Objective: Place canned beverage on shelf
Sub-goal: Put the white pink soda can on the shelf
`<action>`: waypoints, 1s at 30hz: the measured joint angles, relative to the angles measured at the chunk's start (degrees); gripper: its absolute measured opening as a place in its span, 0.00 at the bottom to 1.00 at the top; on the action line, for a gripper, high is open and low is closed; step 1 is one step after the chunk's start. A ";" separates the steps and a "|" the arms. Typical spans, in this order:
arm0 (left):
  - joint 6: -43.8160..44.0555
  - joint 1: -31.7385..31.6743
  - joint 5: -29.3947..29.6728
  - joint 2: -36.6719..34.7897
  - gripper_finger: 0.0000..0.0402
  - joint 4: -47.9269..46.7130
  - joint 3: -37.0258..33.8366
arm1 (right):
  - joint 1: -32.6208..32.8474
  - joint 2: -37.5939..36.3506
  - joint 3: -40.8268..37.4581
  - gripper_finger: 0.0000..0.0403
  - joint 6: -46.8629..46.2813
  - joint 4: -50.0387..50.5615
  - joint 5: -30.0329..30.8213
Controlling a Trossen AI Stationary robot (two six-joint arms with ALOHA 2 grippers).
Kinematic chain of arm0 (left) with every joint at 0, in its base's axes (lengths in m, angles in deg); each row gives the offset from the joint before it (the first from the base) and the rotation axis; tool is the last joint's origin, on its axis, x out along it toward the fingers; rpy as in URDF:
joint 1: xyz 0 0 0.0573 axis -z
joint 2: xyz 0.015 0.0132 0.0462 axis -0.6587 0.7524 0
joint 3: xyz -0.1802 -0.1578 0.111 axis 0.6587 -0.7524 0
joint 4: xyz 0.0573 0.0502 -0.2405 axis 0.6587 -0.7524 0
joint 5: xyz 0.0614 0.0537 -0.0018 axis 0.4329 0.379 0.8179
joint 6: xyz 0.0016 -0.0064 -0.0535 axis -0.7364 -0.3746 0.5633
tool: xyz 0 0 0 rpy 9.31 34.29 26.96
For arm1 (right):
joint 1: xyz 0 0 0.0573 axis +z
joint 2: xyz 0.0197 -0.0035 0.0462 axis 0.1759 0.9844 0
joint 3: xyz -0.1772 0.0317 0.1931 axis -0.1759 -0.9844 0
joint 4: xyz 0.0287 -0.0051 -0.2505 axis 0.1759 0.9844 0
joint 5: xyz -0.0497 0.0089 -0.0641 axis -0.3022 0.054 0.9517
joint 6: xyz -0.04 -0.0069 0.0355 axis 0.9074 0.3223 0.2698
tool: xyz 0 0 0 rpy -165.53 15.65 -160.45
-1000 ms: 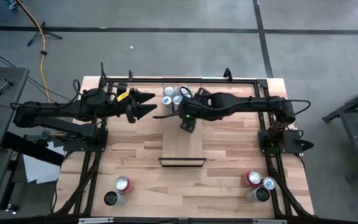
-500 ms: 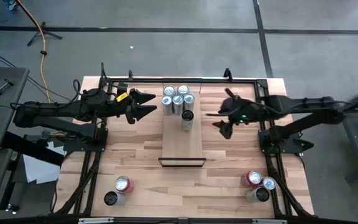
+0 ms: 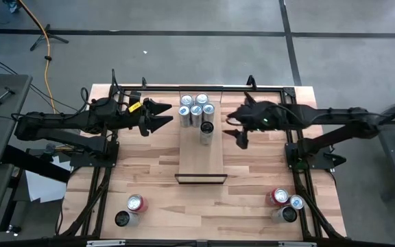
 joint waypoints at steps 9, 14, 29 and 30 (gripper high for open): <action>2.99 0.02 0.00 0.00 0.98 0.44 0.00 | -8.49 11.50 6.64 0.70 7.50 0.47 -18.50; 1.11 0.00 0.00 0.00 0.98 0.42 0.00 | -10.09 15.50 10.55 0.70 10.35 0.43 -23.58; -2.71 0.00 0.03 0.00 0.98 0.00 0.00 | -12.70 16.66 12.49 0.70 11.11 6.01 -25.29; -2.73 0.00 0.02 0.00 0.98 0.00 0.00 | -12.70 16.66 12.49 0.70 11.48 5.90 -25.29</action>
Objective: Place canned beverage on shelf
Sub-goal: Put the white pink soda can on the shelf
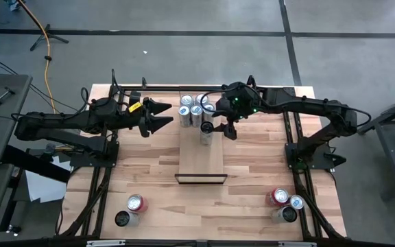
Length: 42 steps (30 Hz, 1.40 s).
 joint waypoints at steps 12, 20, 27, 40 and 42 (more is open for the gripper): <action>0.00 0.00 0.00 0.00 0.98 -0.02 0.00 | 0.00 -0.02 0.00 0.70 0.22 -0.79 9.85; 0.02 0.00 0.00 0.00 0.98 -0.07 0.00 | 0.00 -0.02 0.00 0.70 -3.59 -0.79 11.22; 0.00 0.00 0.00 0.00 0.98 -0.07 0.00 | 0.00 -0.02 0.00 0.70 -3.59 -0.81 11.22; 0.02 0.00 0.00 0.00 0.98 -0.07 0.00 | -0.02 -0.02 -0.02 0.70 -3.62 -1.49 12.11; 0.02 0.00 0.00 0.00 0.98 -0.07 0.00 | -0.09 -0.02 -0.04 0.70 -0.65 -1.57 9.39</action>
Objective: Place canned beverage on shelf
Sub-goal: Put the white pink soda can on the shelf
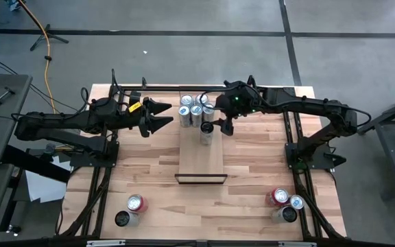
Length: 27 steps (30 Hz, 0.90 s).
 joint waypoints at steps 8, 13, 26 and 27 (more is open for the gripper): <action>0.00 0.00 0.00 0.00 0.98 -0.02 0.02 | -2.14 1.77 0.00 0.70 3.22 -0.27 -10.02; 0.00 0.00 0.00 0.00 0.98 -0.04 0.02 | -1.90 5.50 0.00 0.70 5.93 -0.61 -13.34; 0.00 0.00 0.00 0.02 0.98 -2.33 0.02 | -2.43 7.61 0.00 0.70 7.61 -3.13 -17.76; 0.00 0.00 0.00 0.02 0.98 -2.42 0.02 | -2.42 7.61 0.00 0.70 7.62 -3.17 -17.85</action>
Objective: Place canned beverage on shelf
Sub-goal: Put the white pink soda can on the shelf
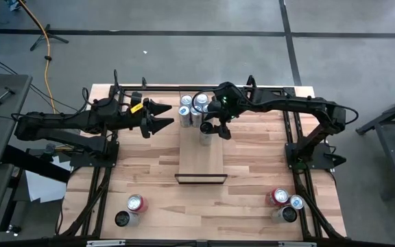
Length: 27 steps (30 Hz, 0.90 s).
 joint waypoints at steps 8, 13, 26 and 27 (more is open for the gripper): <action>0.00 0.00 0.00 0.00 0.98 -0.09 0.00 | -0.26 -0.13 0.00 0.70 -1.08 -3.33 -0.87; 0.02 0.00 0.00 0.00 0.98 -0.13 0.00 | -0.70 -0.28 0.00 0.70 -2.90 -2.47 -4.56; 0.02 0.00 0.00 0.00 0.98 -0.14 0.00 | 0.81 -0.28 -0.11 0.70 -0.66 -0.62 -2.17; 0.02 0.00 0.00 0.00 0.98 -0.14 0.00 | 1.08 -0.28 -0.11 0.70 -0.64 -0.62 -2.40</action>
